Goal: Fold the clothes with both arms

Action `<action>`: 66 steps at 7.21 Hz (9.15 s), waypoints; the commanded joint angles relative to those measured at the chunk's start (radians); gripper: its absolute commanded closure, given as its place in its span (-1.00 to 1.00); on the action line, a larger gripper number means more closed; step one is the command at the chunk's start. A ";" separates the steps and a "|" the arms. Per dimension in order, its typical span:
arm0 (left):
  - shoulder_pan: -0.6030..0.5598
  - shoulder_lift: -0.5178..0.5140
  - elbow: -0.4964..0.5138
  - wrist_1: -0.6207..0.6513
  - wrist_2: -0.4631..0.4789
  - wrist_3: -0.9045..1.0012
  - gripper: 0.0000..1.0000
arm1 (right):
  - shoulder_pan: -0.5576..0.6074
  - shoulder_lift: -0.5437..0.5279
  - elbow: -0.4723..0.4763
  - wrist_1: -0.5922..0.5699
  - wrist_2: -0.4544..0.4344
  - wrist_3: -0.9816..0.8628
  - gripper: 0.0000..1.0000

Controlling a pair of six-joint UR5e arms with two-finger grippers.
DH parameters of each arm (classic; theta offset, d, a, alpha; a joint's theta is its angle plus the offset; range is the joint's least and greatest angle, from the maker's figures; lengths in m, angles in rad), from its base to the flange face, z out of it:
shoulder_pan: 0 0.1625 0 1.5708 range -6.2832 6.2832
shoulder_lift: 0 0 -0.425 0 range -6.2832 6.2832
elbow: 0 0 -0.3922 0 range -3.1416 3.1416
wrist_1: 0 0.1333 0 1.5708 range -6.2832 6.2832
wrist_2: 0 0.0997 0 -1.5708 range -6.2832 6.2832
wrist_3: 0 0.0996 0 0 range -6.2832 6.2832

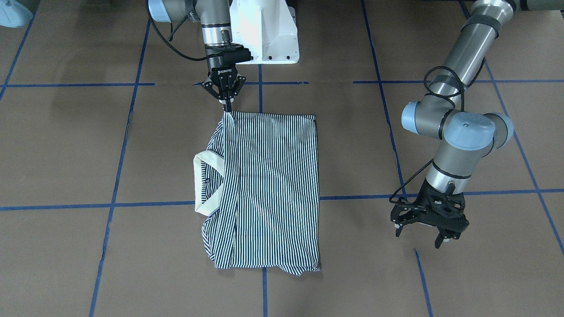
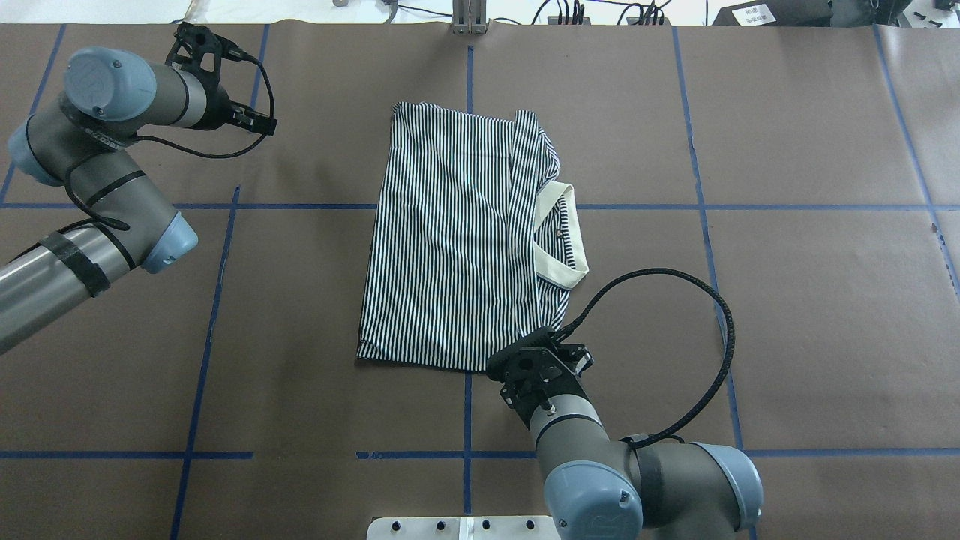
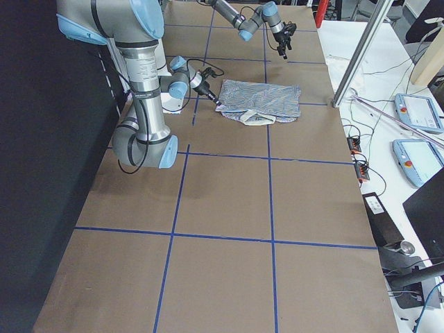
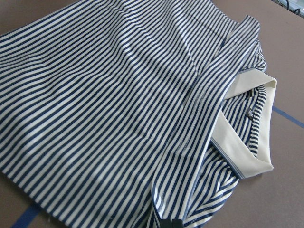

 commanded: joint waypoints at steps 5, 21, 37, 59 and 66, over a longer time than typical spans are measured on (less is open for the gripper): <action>0.016 0.000 -0.006 0.001 0.002 -0.025 -1.00 | -0.073 -0.139 0.048 -0.001 0.002 0.498 0.88; 0.029 0.017 -0.024 0.001 0.000 -0.044 -1.00 | 0.150 0.014 -0.039 -0.001 0.379 0.234 1.00; 0.032 0.023 -0.032 0.001 -0.002 -0.045 -1.00 | 0.329 0.100 -0.098 -0.007 0.469 0.218 -1.00; 0.032 0.035 -0.040 -0.001 -0.055 -0.045 -1.00 | 0.460 0.319 -0.482 -0.053 0.579 -0.010 -1.00; 0.032 0.035 -0.038 -0.001 -0.055 -0.044 -1.00 | 0.545 0.245 -0.475 -0.093 0.580 -0.161 -1.00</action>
